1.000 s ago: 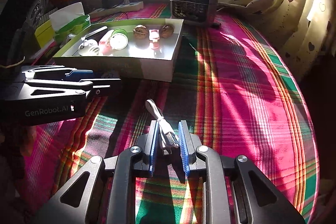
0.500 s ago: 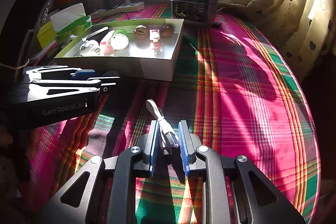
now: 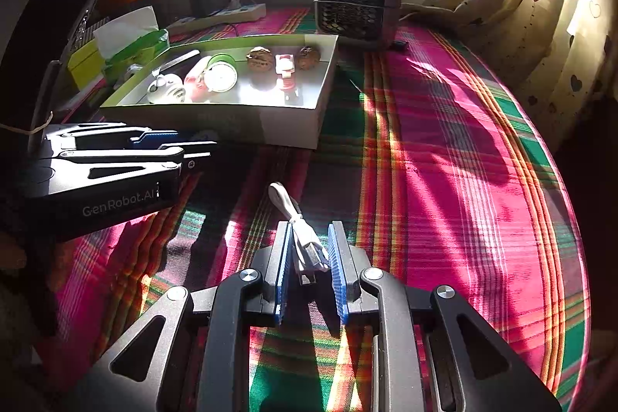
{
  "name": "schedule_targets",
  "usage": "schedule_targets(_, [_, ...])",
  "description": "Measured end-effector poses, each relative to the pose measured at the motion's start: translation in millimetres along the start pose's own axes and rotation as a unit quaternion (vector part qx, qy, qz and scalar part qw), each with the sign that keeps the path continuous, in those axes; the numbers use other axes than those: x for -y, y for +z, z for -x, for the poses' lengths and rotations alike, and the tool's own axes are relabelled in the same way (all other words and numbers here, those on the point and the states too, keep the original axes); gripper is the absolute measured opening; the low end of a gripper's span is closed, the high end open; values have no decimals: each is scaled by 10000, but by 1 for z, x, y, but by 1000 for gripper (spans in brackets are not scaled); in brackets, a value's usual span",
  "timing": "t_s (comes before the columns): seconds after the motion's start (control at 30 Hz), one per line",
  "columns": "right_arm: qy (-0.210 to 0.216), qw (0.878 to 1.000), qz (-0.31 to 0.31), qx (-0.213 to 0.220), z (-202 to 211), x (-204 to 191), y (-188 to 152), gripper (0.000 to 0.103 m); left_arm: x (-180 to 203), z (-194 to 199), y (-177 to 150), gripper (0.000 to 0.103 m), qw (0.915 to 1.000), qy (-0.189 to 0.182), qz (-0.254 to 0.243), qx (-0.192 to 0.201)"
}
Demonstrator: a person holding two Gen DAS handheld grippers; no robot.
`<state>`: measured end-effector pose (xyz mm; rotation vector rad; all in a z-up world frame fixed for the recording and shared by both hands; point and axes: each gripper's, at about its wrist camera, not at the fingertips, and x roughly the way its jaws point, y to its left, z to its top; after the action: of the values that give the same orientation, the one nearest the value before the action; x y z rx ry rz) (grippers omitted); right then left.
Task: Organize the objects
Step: 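Grasp the white tape roll with the left tool while the right tool grasps the USB cable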
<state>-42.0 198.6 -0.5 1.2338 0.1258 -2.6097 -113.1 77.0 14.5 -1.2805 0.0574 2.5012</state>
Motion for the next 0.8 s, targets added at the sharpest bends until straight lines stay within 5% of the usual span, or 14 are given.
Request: schedule_targets(0.8, [-44, 10000, -35, 44, 2, 3, 0, 19, 1, 6, -4, 26, 10000, -44, -24, 41])
